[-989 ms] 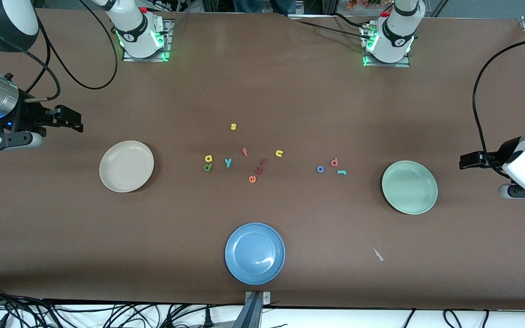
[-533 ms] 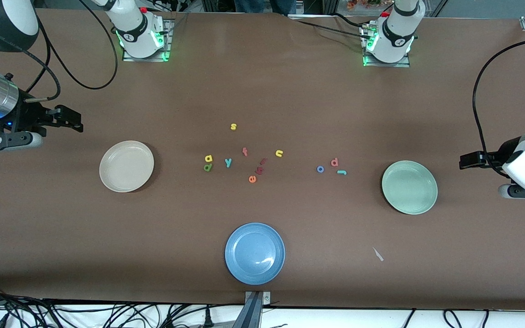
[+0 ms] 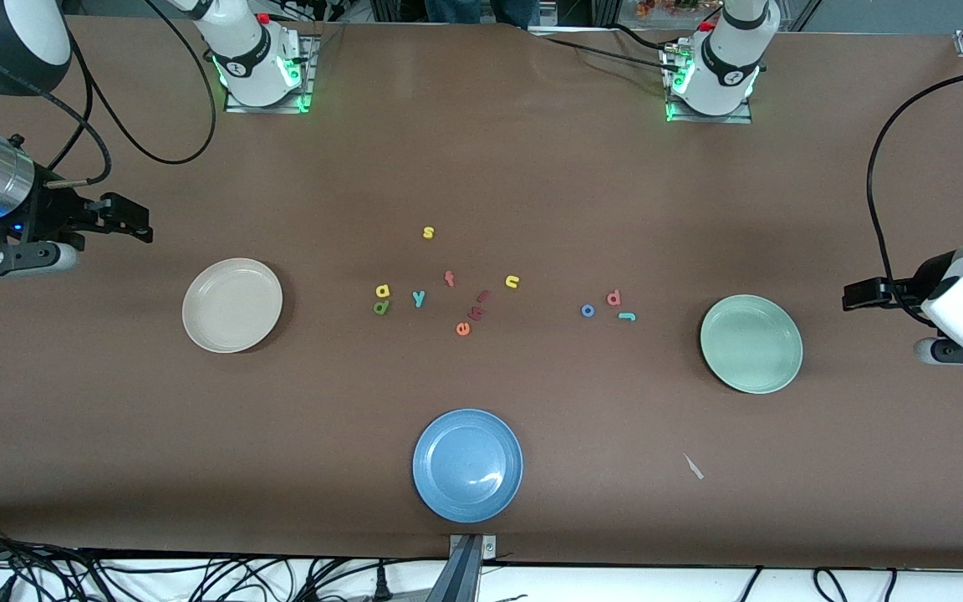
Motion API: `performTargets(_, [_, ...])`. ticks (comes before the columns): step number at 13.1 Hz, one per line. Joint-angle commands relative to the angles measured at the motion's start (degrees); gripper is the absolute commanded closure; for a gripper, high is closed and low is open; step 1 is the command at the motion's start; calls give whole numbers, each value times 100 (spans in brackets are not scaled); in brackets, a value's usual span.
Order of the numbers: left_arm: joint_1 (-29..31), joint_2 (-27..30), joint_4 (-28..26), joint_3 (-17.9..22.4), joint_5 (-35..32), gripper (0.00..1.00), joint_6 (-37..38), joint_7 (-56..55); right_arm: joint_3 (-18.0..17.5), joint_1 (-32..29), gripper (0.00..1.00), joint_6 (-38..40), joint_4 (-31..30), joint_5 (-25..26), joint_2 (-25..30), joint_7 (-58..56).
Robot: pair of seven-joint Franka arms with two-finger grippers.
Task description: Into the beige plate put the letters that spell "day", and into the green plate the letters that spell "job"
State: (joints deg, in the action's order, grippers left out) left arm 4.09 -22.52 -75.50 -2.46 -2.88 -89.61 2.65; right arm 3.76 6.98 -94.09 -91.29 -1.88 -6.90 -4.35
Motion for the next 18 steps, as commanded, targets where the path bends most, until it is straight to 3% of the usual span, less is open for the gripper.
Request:
performTargets(1, [-5, 46, -35, 0, 24, 0, 40, 17, -7, -21, 1, 66, 103, -14, -39, -58])
performTargets(11, [-57, -6, -35, -9, 120, 0, 14, -193, -7, -21, 0, 75, 94, -14, -40, -49])
performTargets(13, [-398, -278, -26, -18, 112, 0, -39, -684, -15, -21, 1, 75, 94, -14, -48, -40])
performTargets(18, [-1216, -1033, -35, -18, 112, 0, -1075, -1924, -16, 32, 0, 84, 76, -14, -92, -14])
